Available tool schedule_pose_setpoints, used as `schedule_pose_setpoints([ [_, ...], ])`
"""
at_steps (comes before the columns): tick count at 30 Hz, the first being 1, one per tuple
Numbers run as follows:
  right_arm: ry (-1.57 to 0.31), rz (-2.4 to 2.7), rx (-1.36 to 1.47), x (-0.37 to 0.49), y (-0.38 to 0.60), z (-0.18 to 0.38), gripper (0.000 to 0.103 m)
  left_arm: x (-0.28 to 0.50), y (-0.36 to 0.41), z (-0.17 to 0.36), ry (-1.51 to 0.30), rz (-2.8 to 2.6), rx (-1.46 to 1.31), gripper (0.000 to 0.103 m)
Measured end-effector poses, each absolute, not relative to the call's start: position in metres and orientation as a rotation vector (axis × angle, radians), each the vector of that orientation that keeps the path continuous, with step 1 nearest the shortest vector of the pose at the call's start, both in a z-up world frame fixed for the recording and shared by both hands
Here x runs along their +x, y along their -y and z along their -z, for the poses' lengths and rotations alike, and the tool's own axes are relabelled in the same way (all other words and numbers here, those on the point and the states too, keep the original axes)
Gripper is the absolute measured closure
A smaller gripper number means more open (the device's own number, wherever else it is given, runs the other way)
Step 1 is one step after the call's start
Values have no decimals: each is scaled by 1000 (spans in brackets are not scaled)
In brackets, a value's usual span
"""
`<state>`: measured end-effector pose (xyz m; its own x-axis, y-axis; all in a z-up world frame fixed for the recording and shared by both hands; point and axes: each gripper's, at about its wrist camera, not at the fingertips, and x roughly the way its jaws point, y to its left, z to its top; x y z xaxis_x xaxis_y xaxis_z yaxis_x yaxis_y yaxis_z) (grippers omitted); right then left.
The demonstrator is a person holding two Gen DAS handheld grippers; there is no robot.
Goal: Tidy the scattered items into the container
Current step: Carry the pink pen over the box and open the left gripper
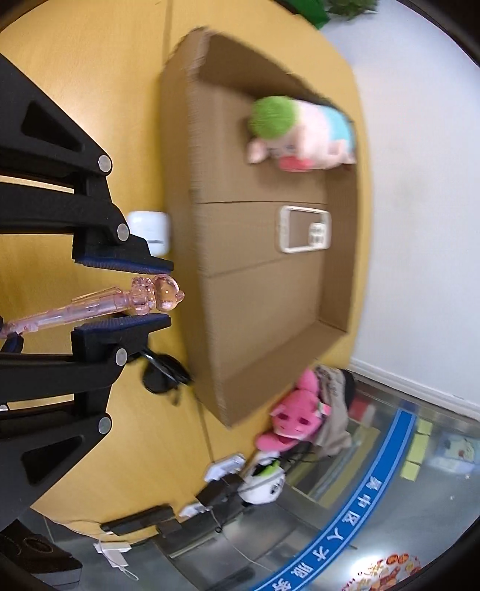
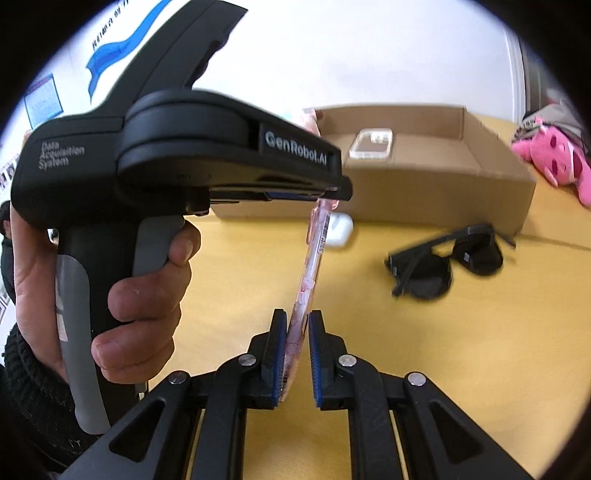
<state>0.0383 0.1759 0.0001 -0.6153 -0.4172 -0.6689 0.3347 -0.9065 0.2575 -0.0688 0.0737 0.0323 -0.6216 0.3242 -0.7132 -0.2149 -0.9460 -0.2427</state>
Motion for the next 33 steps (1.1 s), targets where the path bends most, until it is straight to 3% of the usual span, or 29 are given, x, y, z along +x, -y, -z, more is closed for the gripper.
schedule_pose_setpoints([
  [12, 237, 2555, 831, -20, -208, -98, 92, -147, -94, -155, 147, -2609, -965, 80],
  [18, 285, 2547, 796, -83, -231, -131, 93, -207, -103, -183, 124, -2600, -953, 80],
  [24, 314, 2524, 840, -155, -247, -140, 93, -273, -110, -189, 131, -2587, -979, 81],
  [33, 331, 2488, 990, -226, -253, -114, 93, -359, -121, -149, 101, -2559, -1082, 81],
])
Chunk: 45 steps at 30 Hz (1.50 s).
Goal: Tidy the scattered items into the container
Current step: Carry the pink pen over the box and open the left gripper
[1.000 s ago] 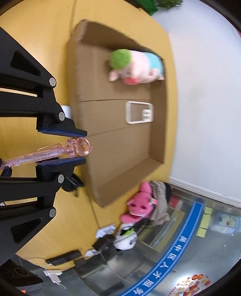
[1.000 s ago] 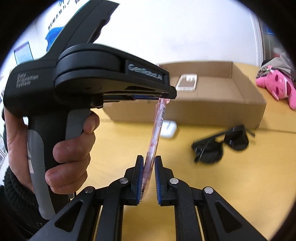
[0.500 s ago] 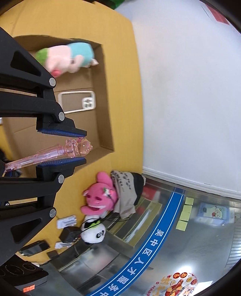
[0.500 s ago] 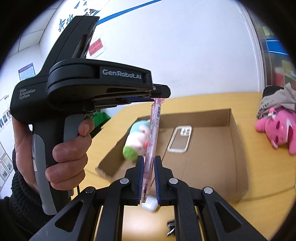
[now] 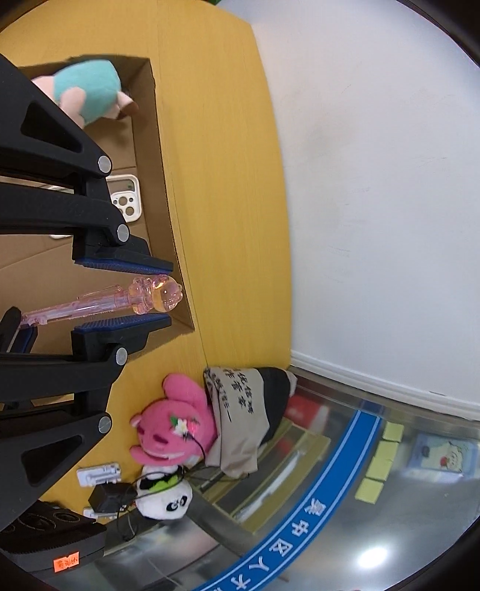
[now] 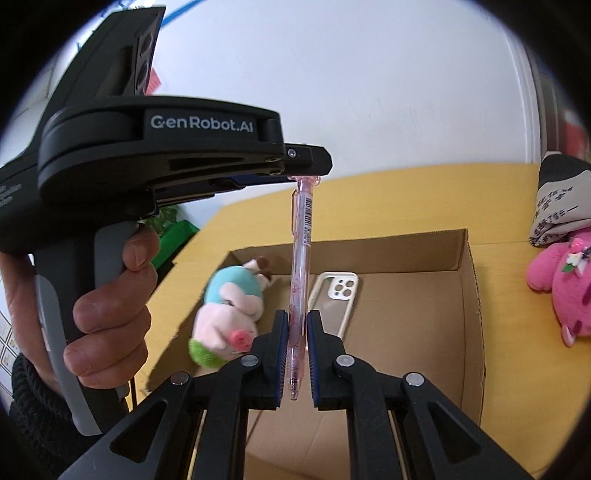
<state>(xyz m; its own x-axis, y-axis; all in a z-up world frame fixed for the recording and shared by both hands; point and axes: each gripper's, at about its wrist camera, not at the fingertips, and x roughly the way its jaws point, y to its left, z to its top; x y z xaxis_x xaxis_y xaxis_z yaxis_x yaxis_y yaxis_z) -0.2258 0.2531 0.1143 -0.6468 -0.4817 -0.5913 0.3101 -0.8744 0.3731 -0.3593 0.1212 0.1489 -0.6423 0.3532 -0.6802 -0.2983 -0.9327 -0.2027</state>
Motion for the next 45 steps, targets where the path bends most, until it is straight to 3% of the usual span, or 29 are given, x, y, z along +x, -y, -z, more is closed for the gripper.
schedule_pose_setpoints([
  [19, 418, 2294, 1442, -336, -247, 14, 93, -469, -111, 11, 195, -2387, -1446, 82],
  [38, 488, 2231, 1558, -355, -257, 50, 92, -488, -115, 55, 182, -2359, -1604, 80],
  [40, 474, 2252, 1557, -352, -257, 46, 88, -481, -113, 40, 216, -2360, -1569, 73],
  [41, 474, 2255, 1544, -349, -258, 41, 88, -477, -112, 32, 220, -2365, -1548, 60],
  [42, 467, 2265, 1524, -344, -259, 34, 82, -471, -111, 21, 221, -2378, -1516, 44],
  [45, 391, 2339, 1462, -322, -261, 7, 55, -439, -101, -23, 230, -2456, -1380, 20],
])
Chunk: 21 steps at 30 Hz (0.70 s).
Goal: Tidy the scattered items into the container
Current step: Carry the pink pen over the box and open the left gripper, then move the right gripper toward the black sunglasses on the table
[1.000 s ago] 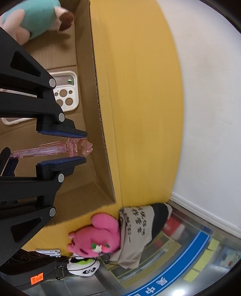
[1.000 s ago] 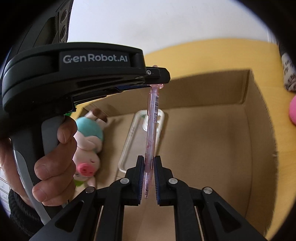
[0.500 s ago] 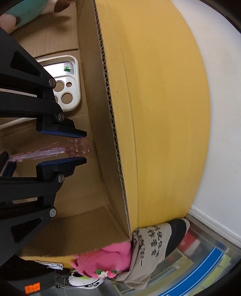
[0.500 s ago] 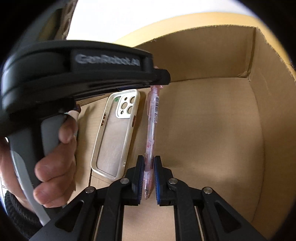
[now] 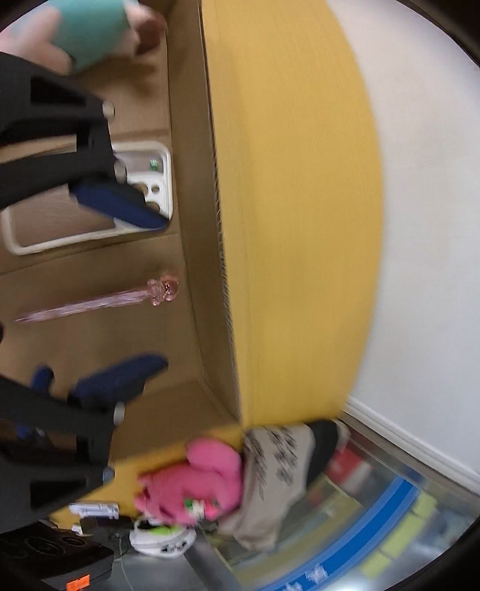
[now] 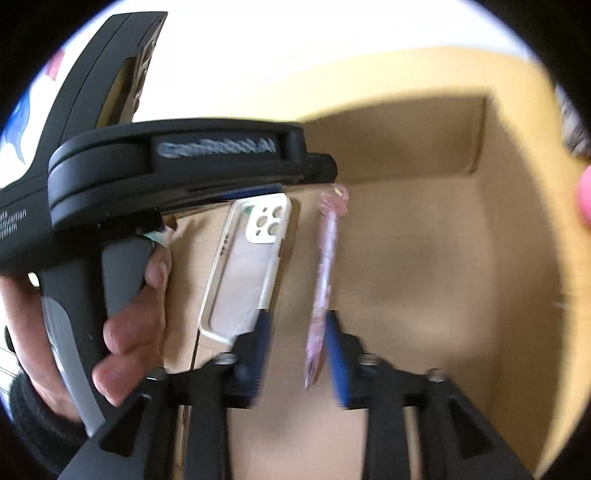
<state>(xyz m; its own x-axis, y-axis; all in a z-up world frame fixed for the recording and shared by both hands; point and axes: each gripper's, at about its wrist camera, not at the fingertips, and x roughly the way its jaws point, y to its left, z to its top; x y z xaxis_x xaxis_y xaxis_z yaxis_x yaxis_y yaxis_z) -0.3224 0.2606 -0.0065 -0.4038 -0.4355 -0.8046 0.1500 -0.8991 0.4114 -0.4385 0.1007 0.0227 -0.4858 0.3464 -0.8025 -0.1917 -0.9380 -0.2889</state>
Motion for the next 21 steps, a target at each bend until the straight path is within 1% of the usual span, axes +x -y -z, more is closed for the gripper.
schedule_pose_setpoints([
  [1, 366, 2364, 1428, -310, -262, -6, 45, -423, -97, -39, 212, -2492, -1320, 18],
  [2, 347, 2385, 1392, -297, -263, -17, 42, -405, -92, -55, 194, -2523, -1261, 12],
  [3, 330, 2407, 1353, -284, -265, -28, 39, -388, -88, -68, 178, -2553, -1212, 3],
  [4, 305, 2445, 1309, -268, -265, -40, 37, -367, -83, -82, 164, -2595, -1165, 0],
  [5, 276, 2491, 1261, -249, -268, -53, 35, -349, -77, -93, 157, -2637, -1129, 0],
  [7, 245, 2578, 1157, -216, -276, -76, 26, -310, -70, -108, 160, -2710, -1088, 0],
  [8, 240, 2611, 1117, -203, -282, -83, 25, -294, -68, -111, 175, -2725, -1088, 0],
  [12, 214, 2717, 974, -146, -294, -101, 23, -225, -50, -106, 330, -2681, -1139, 0],
  [14, 200, 2766, 943, -122, -291, -107, 23, -199, -44, -101, 382, -2717, -1127, 0],
  [17, 167, 2771, 948, -95, -283, -100, 22, -156, -29, -91, 453, -2766, -1091, 0],
  [19, 121, 2771, 956, -83, -276, -93, 22, -131, -16, -85, 486, -2821, -1081, 0],
  [21, 77, 2756, 974, -65, -269, -88, 22, -105, -5, -77, 457, -2886, -1050, 0],
])
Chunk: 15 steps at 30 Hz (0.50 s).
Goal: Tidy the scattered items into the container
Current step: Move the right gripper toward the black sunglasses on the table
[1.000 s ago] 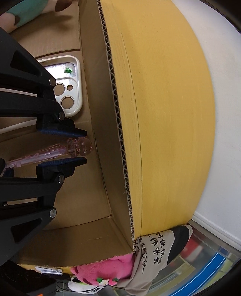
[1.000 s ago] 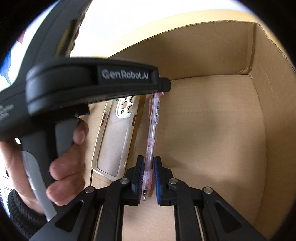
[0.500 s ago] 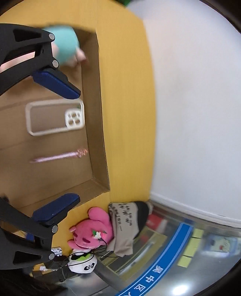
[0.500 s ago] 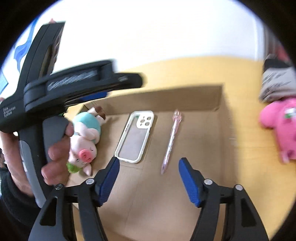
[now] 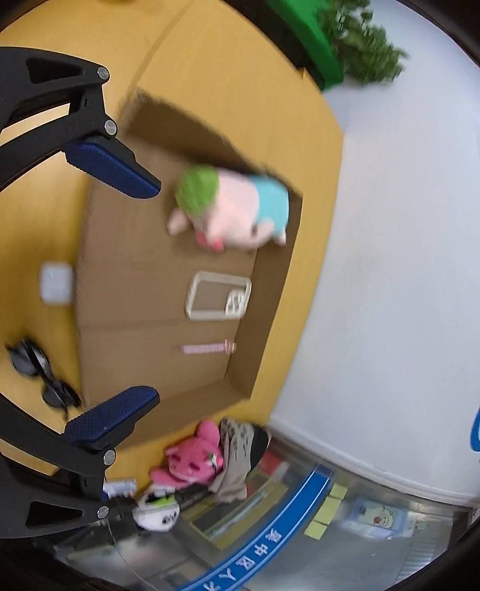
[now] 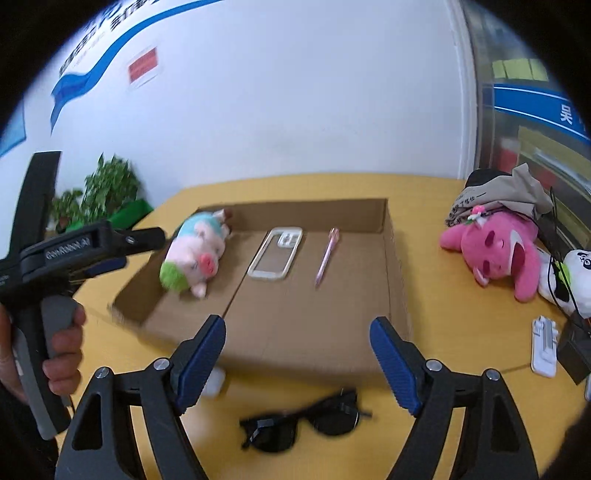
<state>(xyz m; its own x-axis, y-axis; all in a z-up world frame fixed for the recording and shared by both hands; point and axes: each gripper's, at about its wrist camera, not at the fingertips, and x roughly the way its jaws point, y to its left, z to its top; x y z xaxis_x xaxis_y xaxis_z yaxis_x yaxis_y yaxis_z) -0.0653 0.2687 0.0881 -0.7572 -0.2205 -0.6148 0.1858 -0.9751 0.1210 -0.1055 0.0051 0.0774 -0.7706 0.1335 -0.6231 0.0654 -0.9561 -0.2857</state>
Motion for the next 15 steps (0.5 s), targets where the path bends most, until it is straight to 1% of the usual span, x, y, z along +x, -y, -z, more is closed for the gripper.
schedule_pose_setpoints([
  [4, 38, 2733, 1035, -49, -258, -67, 22, -63, 9, -62, 288, -2991, -1034, 0],
  [9, 76, 2709, 1085, -30, -250, -54, 22, -32, 2, -46, 126, -3001, -1035, 0],
  [13, 84, 2716, 1097, -23, -240, -54, 22, -14, -7, -50, 67, -2995, -980, 0],
  [15, 59, 2720, 1084, -18, -234, -58, 22, -7, -11, -55, 54, -2992, -946, 0],
])
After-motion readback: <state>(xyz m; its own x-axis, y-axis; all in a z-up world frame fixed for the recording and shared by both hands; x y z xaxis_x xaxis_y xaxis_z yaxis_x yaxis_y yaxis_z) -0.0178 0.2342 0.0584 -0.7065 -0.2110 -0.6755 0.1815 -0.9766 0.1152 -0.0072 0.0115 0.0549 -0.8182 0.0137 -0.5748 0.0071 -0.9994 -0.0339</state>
